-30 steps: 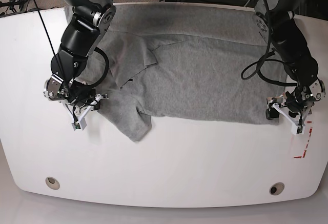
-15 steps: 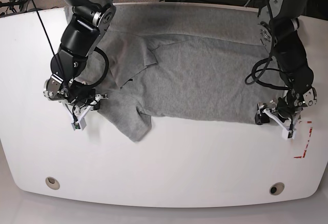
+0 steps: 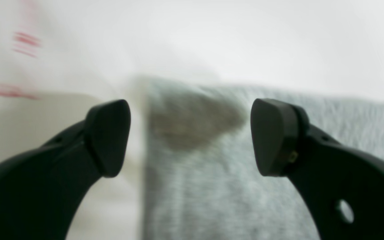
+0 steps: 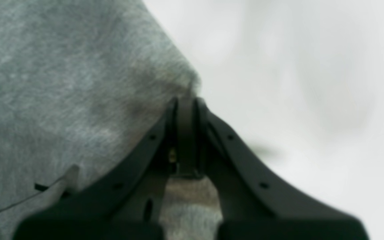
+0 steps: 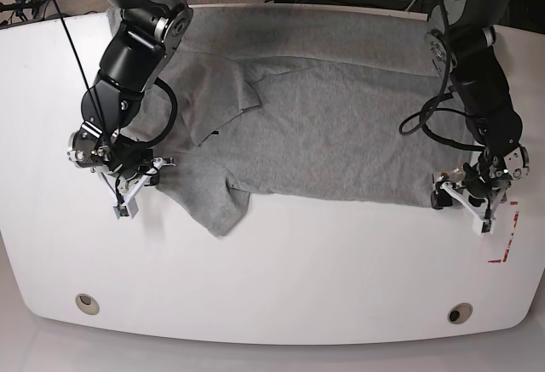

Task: Fold the T-shirt properly
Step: 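Move both grippers down to the shirt's hem corners, then grasp the hem corners with both grippers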

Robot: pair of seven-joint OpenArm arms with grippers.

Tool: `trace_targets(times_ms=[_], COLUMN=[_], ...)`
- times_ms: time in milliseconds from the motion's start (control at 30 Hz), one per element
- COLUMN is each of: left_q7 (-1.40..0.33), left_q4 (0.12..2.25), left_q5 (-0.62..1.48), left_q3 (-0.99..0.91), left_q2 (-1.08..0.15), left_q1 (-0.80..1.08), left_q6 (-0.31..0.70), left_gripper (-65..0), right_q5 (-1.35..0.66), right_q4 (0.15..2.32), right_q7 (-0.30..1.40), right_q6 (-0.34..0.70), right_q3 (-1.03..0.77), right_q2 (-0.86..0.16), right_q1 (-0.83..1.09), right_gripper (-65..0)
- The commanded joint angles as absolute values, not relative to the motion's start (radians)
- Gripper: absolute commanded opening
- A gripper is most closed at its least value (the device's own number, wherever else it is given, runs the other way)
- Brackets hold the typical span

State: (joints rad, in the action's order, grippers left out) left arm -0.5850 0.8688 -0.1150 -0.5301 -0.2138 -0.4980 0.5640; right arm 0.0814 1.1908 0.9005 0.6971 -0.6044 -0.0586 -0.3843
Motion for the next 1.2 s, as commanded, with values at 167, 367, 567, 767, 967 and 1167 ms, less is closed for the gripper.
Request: trace_targets(times_ms=[167, 367, 567, 767, 967, 1167], left_q7=[-0.568, -0.565, -0.565, -0.564, -0.53, -0.53], left_q4=[0.9, 0.897, 0.897, 0.84, 0.785, 0.771], left_q5=[-0.102, -0.102, -0.099, -0.097, -0.097, -0.097], left_q3=[-0.529, -0.529, -0.529, -0.527, -0.527, -0.527], left_q2=[-0.24, -0.24, -0.236, -0.219, -0.216, -0.213], left_q1=[-0.521, -0.496, -0.492, -0.492, -0.493, -0.493], left_q6=[0.562, 0.562, 0.562, 0.562, 0.562, 0.562], left_gripper=[-13.1, -12.9, -12.9, -12.9, -12.8, -13.3], right_q5=[0.071, 0.071, 0.071, 0.071, 0.071, 0.073], right_q4=[1.213, 1.213, 1.213, 1.213, 1.213, 1.213], right_q7=[0.888, 0.888, 0.888, 0.888, 0.888, 0.888], right_q6=[0.698, 0.698, 0.698, 0.698, 0.698, 0.698], right_q3=[-0.602, -0.602, -0.602, -0.602, -0.602, -0.602], right_q2=[-0.067, -0.067, -0.067, -0.067, -0.067, -0.067], right_q1=[-0.412, -0.412, -0.41, -0.41, -0.41, -0.41], right_gripper=[-65.0, -65.0, -65.0, -65.0, -65.0, -65.0])
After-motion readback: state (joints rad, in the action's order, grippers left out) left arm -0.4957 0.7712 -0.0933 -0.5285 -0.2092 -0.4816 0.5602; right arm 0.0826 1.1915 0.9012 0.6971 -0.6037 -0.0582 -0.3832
